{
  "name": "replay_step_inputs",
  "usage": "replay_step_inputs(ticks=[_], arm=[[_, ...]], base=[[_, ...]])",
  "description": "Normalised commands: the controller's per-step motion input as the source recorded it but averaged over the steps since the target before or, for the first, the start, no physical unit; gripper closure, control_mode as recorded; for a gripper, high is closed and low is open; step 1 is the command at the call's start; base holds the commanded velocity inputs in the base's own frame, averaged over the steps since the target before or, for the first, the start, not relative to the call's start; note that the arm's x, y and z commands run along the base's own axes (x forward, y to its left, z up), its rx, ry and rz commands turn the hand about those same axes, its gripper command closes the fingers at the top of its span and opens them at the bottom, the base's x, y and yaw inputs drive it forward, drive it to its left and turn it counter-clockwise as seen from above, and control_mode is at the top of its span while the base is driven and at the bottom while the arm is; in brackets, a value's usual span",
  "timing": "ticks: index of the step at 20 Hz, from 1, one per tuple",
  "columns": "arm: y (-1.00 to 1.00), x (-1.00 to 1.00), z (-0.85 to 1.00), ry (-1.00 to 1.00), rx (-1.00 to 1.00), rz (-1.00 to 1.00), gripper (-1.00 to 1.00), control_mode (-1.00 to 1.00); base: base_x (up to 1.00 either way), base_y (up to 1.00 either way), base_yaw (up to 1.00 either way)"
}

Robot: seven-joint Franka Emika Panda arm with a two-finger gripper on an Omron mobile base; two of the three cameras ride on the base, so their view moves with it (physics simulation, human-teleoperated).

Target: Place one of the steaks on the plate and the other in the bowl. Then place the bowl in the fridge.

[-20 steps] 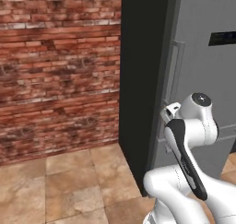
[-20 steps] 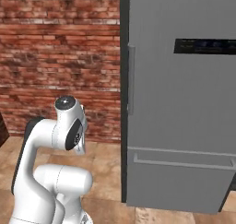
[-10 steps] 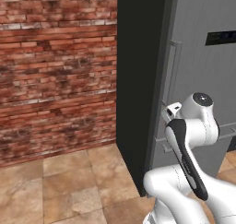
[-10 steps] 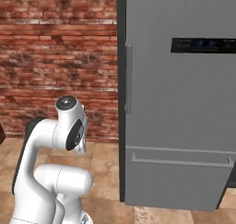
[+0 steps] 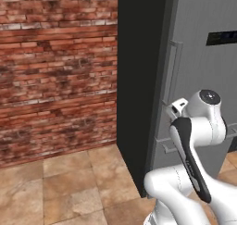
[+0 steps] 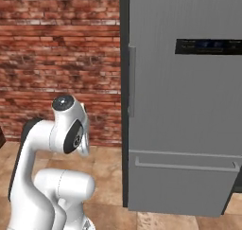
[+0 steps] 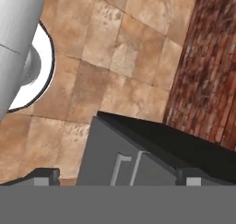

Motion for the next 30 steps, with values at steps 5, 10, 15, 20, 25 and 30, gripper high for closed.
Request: replay_step_inputs(ticks=[5,10,15,20,25,30], arm=[[-0.47,-0.29,0.07,-0.24,-0.01,0.2,-1.0,-1.0],[-0.58,-0.38,0.09,-0.26,-0.07,0.39,-1.0,-1.0],[-0.17,-0.33,0.1,-0.21,-0.26,0.21,-1.0,-1.0],[0.0,-0.12,0.05,-0.36,-0.33,0.13,-1.0,-1.0],[0.0,0.0,0.03,-0.5,-0.27,0.16,-1.0,-1.0],[0.2,0.06,0.18,-0.14,-0.23,0.14,-1.0,-1.0]], base=[[0.0,0.0,0.0],[0.0,0.0,0.0],[0.0,0.0,0.0],[0.0,0.0,0.0],[0.0,0.0,0.0],[0.0,0.0,0.0]])
